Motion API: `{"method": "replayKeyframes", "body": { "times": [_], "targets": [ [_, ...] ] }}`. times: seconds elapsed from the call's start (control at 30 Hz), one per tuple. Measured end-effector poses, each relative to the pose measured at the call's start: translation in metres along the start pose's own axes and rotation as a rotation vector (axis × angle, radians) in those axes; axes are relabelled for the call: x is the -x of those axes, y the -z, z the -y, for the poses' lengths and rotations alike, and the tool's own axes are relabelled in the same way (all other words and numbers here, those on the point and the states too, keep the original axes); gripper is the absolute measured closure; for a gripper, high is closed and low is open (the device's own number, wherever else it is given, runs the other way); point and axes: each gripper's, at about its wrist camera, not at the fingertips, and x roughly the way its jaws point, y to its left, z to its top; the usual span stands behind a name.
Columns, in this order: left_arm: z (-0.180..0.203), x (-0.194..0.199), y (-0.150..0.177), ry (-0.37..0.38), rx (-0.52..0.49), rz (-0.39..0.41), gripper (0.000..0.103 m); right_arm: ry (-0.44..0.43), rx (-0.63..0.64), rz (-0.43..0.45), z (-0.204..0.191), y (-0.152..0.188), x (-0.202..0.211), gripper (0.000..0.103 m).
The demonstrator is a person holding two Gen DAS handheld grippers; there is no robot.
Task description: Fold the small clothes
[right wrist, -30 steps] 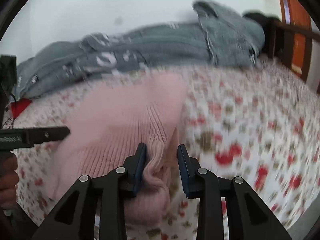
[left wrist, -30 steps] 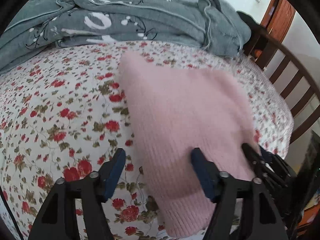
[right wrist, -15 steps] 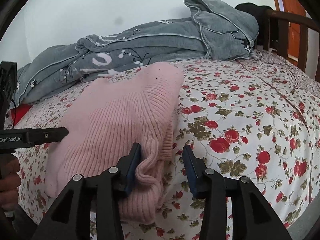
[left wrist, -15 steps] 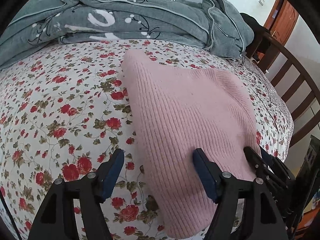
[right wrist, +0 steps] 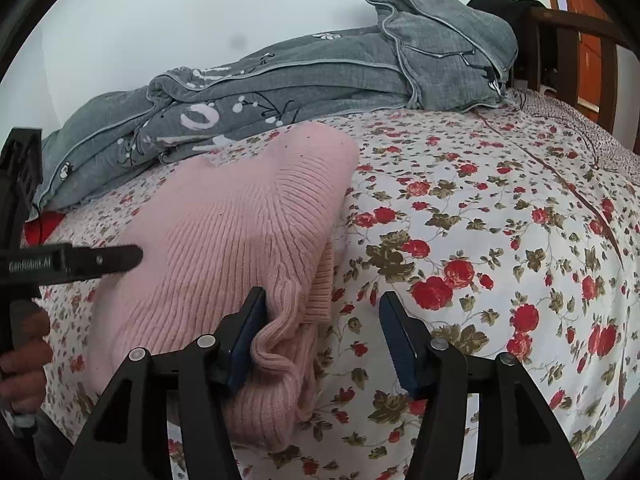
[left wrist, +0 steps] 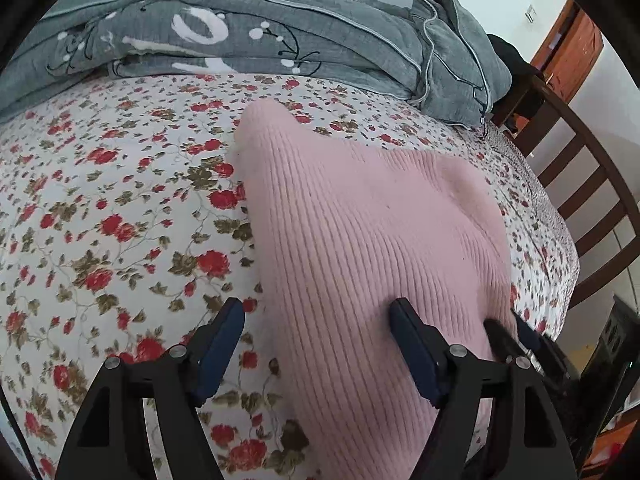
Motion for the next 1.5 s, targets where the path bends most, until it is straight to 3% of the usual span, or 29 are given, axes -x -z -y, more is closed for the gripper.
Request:
{"method": "replayKeyframes", "body": {
  "times": [0.23,0.43,0.63,0.73,0.83,0.97,1.0,1.03,1.07,1.13,1.3,1.5],
  "targets": [
    [-0.001,-0.008,-0.009,0.014,0.016,-0.009,0.028,-0.019,-0.02,-0.013,0.002,0.0,0.001,0.047],
    [-0.003,-0.01,-0.021,0.014,0.016,-0.014,0.028,-0.022,0.077,-0.004,-0.003,-0.03,0.005,0.046],
    [0.001,-0.021,-0.032,0.016,0.008,-0.018,0.031,-0.104,0.014,-0.054,0.002,-0.055,-0.023,0.045],
    [0.0,-0.029,-0.034,0.025,0.021,-0.018,0.033,-0.166,-0.072,-0.09,0.013,-0.058,-0.042,0.038],
    [-0.006,-0.032,-0.035,0.059,0.066,-0.011,0.039,-0.238,-0.172,-0.139,0.026,-0.056,-0.06,0.03],
    [-0.005,-0.03,-0.038,0.057,0.079,0.007,0.058,-0.271,-0.187,-0.152,0.027,-0.057,-0.066,0.029],
    [-0.005,-0.028,-0.038,0.055,0.075,0.011,0.063,-0.271,-0.181,-0.155,0.024,-0.058,-0.066,0.036],
    [-0.005,-0.025,-0.039,0.057,0.074,0.017,0.065,-0.298,-0.177,-0.159,0.02,-0.059,-0.066,0.057],
    [-0.006,-0.024,-0.039,0.061,0.075,0.021,0.067,-0.353,-0.187,-0.173,0.018,-0.059,-0.065,0.06],
    [-0.011,-0.018,-0.038,0.084,0.096,0.033,0.068,-0.34,-0.19,-0.159,0.014,-0.062,-0.06,0.068],
    [-0.031,0.0,-0.04,0.123,0.13,0.063,0.069,-0.282,-0.116,-0.092,-0.017,-0.073,-0.041,0.072],
    [-0.07,0.041,-0.058,0.056,0.131,0.144,0.07,-0.366,-0.114,-0.11,-0.055,-0.084,-0.05,0.074]
  ]
}}
